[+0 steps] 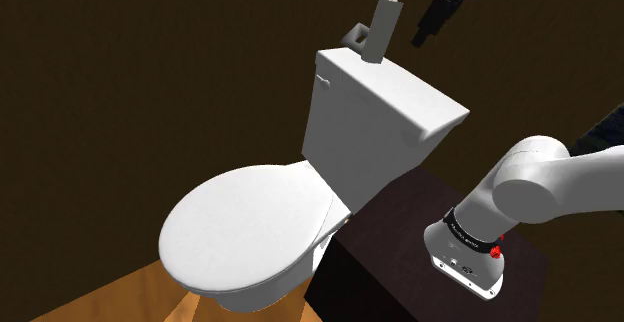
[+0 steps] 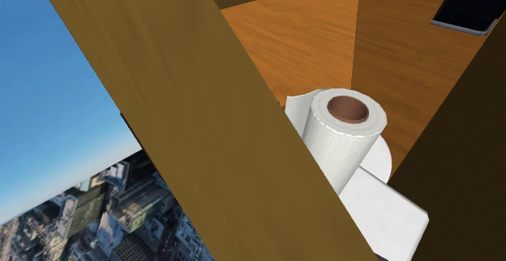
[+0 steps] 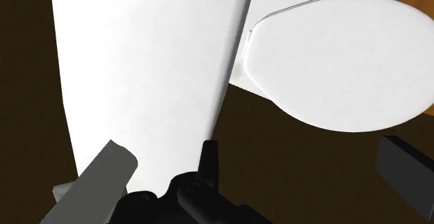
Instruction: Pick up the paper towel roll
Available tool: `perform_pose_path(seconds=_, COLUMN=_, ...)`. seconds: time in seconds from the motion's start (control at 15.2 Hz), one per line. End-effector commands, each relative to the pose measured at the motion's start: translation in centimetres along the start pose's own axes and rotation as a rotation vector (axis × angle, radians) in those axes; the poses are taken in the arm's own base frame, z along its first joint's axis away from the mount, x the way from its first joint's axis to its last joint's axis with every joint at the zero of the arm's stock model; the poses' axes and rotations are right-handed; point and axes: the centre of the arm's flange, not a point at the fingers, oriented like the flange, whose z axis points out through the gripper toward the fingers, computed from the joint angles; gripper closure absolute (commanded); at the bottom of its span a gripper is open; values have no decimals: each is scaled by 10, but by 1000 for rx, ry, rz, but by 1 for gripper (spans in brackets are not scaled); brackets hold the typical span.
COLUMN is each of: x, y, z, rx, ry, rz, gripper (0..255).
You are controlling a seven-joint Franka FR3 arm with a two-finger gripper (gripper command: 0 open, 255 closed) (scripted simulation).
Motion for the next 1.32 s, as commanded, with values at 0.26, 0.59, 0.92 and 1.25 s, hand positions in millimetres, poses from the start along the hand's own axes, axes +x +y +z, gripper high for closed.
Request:
perform_pose_path(seconds=0.26, x=38, y=43, z=5, rx=14, ry=-34, rz=22, gripper=0)
perform_pose_path(seconds=0.59, x=85, y=98, z=14, rx=31, ry=-76, rz=49, gripper=0)
perform_pose_path(seconds=0.92, x=129, y=153, z=26, rx=48, ry=-118, rz=77, gripper=0)
perform_pose_path(seconds=1.25, x=171, y=210, z=41, rx=65, ry=-160, rz=104, gripper=0)
